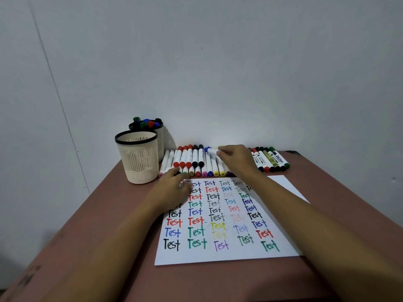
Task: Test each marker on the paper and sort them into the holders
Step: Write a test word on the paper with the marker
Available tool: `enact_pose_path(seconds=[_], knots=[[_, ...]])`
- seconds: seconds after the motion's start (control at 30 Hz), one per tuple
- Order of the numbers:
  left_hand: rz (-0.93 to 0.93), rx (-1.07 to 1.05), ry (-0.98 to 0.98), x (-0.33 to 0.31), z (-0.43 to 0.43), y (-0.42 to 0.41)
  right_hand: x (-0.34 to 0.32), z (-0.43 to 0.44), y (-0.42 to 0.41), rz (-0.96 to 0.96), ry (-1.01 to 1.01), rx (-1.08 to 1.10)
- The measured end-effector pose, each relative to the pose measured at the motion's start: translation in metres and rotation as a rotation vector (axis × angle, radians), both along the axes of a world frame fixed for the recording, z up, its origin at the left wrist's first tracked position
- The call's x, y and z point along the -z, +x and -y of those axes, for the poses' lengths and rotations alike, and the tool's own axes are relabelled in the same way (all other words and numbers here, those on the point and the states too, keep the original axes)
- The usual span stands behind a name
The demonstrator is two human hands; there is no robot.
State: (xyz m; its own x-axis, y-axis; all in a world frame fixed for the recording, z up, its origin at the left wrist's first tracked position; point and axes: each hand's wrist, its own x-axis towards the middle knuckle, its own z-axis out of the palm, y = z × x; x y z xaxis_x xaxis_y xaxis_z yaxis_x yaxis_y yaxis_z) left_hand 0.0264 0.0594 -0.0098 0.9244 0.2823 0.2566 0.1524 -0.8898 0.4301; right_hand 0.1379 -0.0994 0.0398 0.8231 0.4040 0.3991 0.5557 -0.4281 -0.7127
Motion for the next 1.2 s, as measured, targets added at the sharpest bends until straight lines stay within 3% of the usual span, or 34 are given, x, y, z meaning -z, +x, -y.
enact_pose_path(seconds=[0.27,0.53,0.73,0.8,0.97,1.2], knots=[[0.254,0.059,0.078,-0.013,0.013,-0.007,0.003,0.061,-0.019,-0.504,0.521,-0.144],[0.176,0.231,0.099,-0.012,0.041,-0.008,0.014,0.070,-0.032,-0.724,0.715,-0.228],[0.236,0.230,0.180,-0.016,0.050,-0.009,0.014,0.063,-0.035,-0.798,0.799,-0.288],[0.236,0.239,0.121,-0.018,0.059,-0.010,0.016,0.062,-0.039,-0.819,0.799,-0.341],[0.237,0.262,0.007,-0.019,0.071,-0.012,0.025,0.057,-0.046,-0.637,0.498,-0.360],[0.163,0.253,-0.179,-0.022,0.078,-0.012,0.025,0.055,-0.045,-0.633,0.538,-0.377]])
